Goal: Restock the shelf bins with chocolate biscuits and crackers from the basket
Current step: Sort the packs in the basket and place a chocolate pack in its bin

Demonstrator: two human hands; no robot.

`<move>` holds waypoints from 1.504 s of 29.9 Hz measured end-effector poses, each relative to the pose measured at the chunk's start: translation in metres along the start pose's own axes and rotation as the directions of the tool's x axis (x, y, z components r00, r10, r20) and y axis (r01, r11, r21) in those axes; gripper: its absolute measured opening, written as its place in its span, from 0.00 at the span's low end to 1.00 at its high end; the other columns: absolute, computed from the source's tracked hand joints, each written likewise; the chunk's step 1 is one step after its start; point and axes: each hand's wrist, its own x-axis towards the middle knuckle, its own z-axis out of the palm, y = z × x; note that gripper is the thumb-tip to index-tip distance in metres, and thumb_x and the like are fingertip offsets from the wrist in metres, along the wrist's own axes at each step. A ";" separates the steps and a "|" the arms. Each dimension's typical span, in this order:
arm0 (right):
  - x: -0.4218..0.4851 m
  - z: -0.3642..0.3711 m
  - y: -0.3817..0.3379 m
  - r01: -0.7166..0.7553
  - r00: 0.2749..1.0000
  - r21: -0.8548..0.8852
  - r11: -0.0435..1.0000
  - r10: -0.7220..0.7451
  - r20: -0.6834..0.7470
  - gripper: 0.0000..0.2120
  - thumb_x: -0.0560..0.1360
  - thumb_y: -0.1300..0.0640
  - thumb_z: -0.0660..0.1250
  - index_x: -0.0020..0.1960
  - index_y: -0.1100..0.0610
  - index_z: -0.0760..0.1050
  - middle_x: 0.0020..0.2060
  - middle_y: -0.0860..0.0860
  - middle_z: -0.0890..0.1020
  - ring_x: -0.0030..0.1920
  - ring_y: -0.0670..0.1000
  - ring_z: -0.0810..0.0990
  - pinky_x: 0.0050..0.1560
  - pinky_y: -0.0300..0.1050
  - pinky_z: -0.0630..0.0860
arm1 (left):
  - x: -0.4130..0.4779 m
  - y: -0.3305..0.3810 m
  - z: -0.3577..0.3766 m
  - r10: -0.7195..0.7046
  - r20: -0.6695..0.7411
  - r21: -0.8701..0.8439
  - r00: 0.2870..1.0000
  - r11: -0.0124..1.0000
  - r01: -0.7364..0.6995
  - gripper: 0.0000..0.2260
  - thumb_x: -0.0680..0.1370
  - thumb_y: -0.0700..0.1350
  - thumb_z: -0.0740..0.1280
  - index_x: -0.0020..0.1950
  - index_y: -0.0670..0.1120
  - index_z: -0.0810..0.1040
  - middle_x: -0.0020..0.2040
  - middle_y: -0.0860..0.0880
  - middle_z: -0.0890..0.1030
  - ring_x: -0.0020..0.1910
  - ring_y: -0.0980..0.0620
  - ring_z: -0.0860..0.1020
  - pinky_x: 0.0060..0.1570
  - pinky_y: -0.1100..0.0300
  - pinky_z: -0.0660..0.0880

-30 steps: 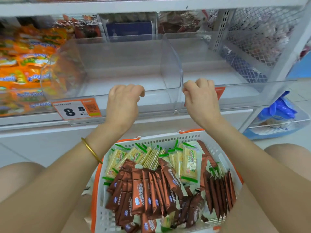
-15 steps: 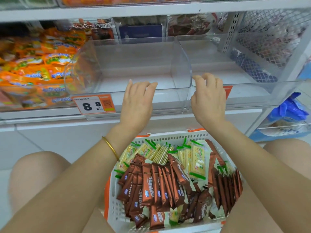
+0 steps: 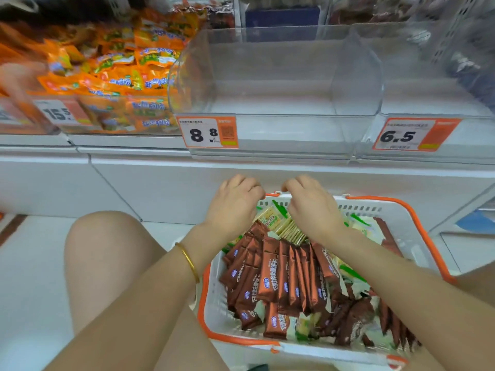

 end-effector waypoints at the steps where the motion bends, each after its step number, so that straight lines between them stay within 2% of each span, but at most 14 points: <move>1: -0.001 0.005 -0.001 -0.013 0.998 0.015 1.000 0.012 0.056 0.16 0.75 0.65 0.58 0.61 0.57 0.71 0.56 0.54 0.73 0.57 0.56 0.71 0.50 0.51 0.72 | -0.003 -0.002 0.000 -0.028 0.065 -0.002 0.997 1.000 0.028 0.14 0.74 0.34 0.60 0.56 0.45 0.79 0.58 0.48 0.78 0.59 0.43 0.71 0.55 0.52 0.66; 5: -0.002 0.016 -0.003 -0.072 0.978 0.088 0.994 0.053 0.202 0.16 0.76 0.64 0.58 0.63 0.56 0.70 0.57 0.54 0.73 0.58 0.55 0.72 0.53 0.51 0.74 | -0.010 -0.005 0.004 -0.076 0.178 -0.031 0.981 0.996 0.083 0.16 0.78 0.38 0.57 0.63 0.49 0.75 0.64 0.53 0.73 0.65 0.49 0.65 0.60 0.56 0.61; 14: -0.017 0.015 0.028 -0.159 0.923 0.147 0.976 0.094 0.373 0.14 0.76 0.64 0.58 0.59 0.56 0.73 0.57 0.55 0.75 0.57 0.56 0.75 0.55 0.49 0.72 | -0.009 0.005 0.039 -0.071 0.428 -0.269 0.901 0.942 0.202 0.13 0.77 0.38 0.61 0.59 0.45 0.78 0.61 0.46 0.77 0.64 0.46 0.70 0.65 0.53 0.65; 20: -0.027 0.024 0.034 -0.203 0.867 0.115 0.972 0.125 0.482 0.08 0.77 0.56 0.63 0.54 0.57 0.73 0.51 0.53 0.76 0.53 0.54 0.76 0.51 0.49 0.74 | -0.012 0.024 0.057 0.029 0.515 -0.310 0.857 0.938 0.154 0.14 0.79 0.43 0.63 0.64 0.44 0.75 0.62 0.46 0.76 0.63 0.48 0.71 0.65 0.52 0.66; 22: -0.028 0.022 0.032 -0.276 0.842 0.084 0.957 0.199 0.502 0.19 0.76 0.48 0.66 0.60 0.59 0.69 0.54 0.55 0.76 0.56 0.56 0.75 0.53 0.50 0.74 | -0.010 0.028 0.059 0.023 0.510 -0.304 0.860 0.940 0.155 0.15 0.79 0.44 0.64 0.65 0.44 0.73 0.63 0.45 0.75 0.64 0.47 0.71 0.65 0.52 0.67; 24: -0.034 0.021 0.032 -0.344 0.778 0.064 0.937 0.247 0.578 0.36 0.73 0.41 0.68 0.70 0.62 0.61 0.63 0.56 0.73 0.61 0.56 0.73 0.56 0.49 0.73 | -0.008 0.031 0.061 0.004 0.495 -0.312 0.869 0.934 0.173 0.15 0.79 0.44 0.63 0.66 0.44 0.73 0.63 0.45 0.74 0.64 0.47 0.70 0.65 0.52 0.67; 26: -0.043 0.024 0.032 -0.363 0.703 0.018 0.932 0.261 0.661 0.45 0.70 0.38 0.69 0.74 0.61 0.54 0.67 0.57 0.69 0.64 0.57 0.72 0.58 0.49 0.72 | -0.006 0.033 0.061 -0.015 0.483 -0.330 0.875 0.923 0.198 0.15 0.79 0.43 0.63 0.65 0.45 0.74 0.63 0.46 0.74 0.63 0.48 0.71 0.64 0.53 0.68; 28: -0.049 0.030 0.031 -0.378 0.651 0.010 0.926 0.258 0.714 0.41 0.70 0.39 0.70 0.71 0.61 0.58 0.61 0.56 0.73 0.56 0.55 0.76 0.51 0.47 0.75 | -0.005 0.034 0.061 -0.028 0.471 -0.346 0.881 0.913 0.214 0.14 0.79 0.42 0.62 0.65 0.45 0.74 0.62 0.47 0.74 0.61 0.49 0.72 0.63 0.55 0.68; 31: -0.049 0.029 0.028 -0.471 0.612 0.082 0.878 0.259 0.748 0.20 0.74 0.49 0.69 0.56 0.60 0.65 0.46 0.53 0.74 0.37 0.51 0.76 0.32 0.43 0.77 | -0.003 0.035 0.059 -0.042 0.458 -0.371 0.888 0.899 0.234 0.13 0.80 0.42 0.62 0.64 0.45 0.75 0.61 0.47 0.73 0.59 0.51 0.73 0.61 0.58 0.68; 35: -0.044 0.020 0.029 -0.552 0.586 0.098 0.828 0.301 0.752 0.12 0.77 0.57 0.65 0.54 0.62 0.67 0.50 0.57 0.73 0.45 0.59 0.81 0.40 0.53 0.82 | -0.001 0.040 0.053 -0.060 0.446 -0.424 0.893 0.865 0.270 0.13 0.80 0.43 0.62 0.64 0.45 0.75 0.61 0.47 0.73 0.54 0.54 0.73 0.59 0.60 0.69; 37: -0.041 0.016 0.033 -0.643 0.556 0.120 0.756 0.354 0.752 0.11 0.77 0.59 0.63 0.56 0.63 0.68 0.52 0.59 0.74 0.48 0.61 0.81 0.39 0.53 0.82 | -0.001 0.045 0.047 -0.044 0.431 -0.475 0.901 0.838 0.268 0.14 0.79 0.43 0.63 0.65 0.46 0.74 0.62 0.48 0.72 0.52 0.57 0.73 0.57 0.63 0.69; 39: -0.035 0.009 0.039 -0.765 0.503 0.186 0.616 0.392 0.770 0.09 0.76 0.63 0.63 0.55 0.63 0.69 0.52 0.61 0.75 0.45 0.61 0.81 0.31 0.48 0.81 | -0.001 0.051 0.040 0.010 0.445 -0.531 0.896 0.808 0.255 0.17 0.78 0.45 0.65 0.67 0.47 0.72 0.63 0.48 0.71 0.55 0.57 0.72 0.59 0.62 0.70; 43: -0.022 -0.018 0.043 -0.881 0.469 0.417 0.223 0.299 0.831 0.04 0.75 0.66 0.59 0.47 0.61 0.71 0.34 0.55 0.73 0.30 0.51 0.76 0.28 0.41 0.78 | 0.001 0.062 0.019 0.139 0.514 -0.592 0.847 0.772 0.232 0.36 0.72 0.54 0.72 0.75 0.48 0.61 0.71 0.49 0.65 0.69 0.54 0.65 0.67 0.53 0.67; 45: -0.018 -0.031 0.038 -0.862 0.499 0.507 0.019 0.208 0.841 0.06 0.76 0.66 0.57 0.43 0.60 0.71 0.31 0.54 0.73 0.30 0.50 0.78 0.30 0.41 0.80 | 0.002 0.066 0.009 0.139 0.512 -0.581 0.847 0.782 0.223 0.41 0.69 0.56 0.74 0.76 0.48 0.57 0.72 0.49 0.63 0.70 0.53 0.63 0.69 0.55 0.64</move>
